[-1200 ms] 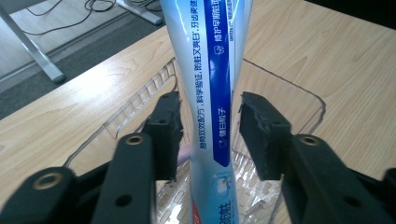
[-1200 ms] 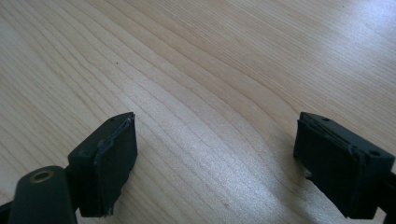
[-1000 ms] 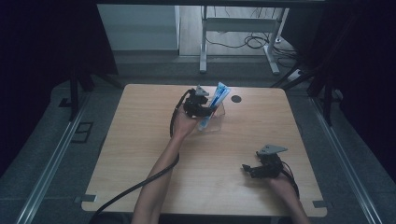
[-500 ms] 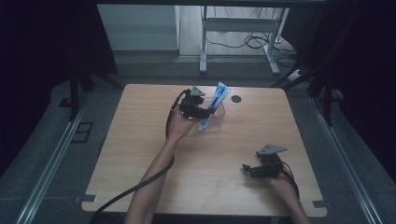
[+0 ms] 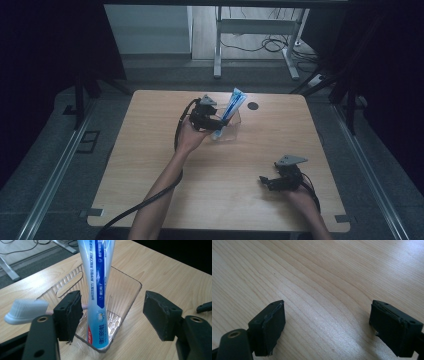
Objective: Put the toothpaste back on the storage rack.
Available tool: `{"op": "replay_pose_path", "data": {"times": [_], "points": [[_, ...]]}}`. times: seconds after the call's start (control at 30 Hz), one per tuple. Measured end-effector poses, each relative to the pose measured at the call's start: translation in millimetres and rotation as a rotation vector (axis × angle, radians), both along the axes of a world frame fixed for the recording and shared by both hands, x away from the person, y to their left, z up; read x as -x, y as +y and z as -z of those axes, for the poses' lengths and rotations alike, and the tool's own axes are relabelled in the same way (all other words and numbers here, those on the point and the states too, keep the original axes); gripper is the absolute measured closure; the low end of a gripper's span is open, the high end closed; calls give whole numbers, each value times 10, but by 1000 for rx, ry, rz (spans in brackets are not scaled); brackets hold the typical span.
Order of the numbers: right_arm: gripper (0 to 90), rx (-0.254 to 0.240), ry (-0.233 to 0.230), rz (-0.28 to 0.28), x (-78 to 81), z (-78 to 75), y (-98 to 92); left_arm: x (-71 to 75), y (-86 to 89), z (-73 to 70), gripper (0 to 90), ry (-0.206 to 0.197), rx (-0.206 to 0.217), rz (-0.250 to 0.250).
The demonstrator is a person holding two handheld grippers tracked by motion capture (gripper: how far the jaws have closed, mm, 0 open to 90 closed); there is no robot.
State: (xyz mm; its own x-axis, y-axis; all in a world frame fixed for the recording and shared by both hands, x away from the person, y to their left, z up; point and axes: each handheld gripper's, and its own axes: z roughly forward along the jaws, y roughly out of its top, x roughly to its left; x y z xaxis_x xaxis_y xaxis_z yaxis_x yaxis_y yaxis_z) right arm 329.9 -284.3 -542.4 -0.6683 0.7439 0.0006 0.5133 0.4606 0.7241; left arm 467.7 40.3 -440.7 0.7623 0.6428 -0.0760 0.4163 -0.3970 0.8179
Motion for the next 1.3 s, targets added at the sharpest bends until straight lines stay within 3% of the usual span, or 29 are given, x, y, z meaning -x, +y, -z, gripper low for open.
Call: {"op": "replay_pose_path", "data": {"times": [0.63, 1.03, 1.3], "points": [[135, 0, 1, 1, 0, -1, 1, 220, 33, -81, 187, 18, 9, 38], [135, 0, 1, 0, 0, -1, 1, 383, 205, -107, 158, 51, 50, 40], [135, 0, 1, 0, 0, 0, 1, 477, 287, -42, 147, 63, 52, 41]]}}
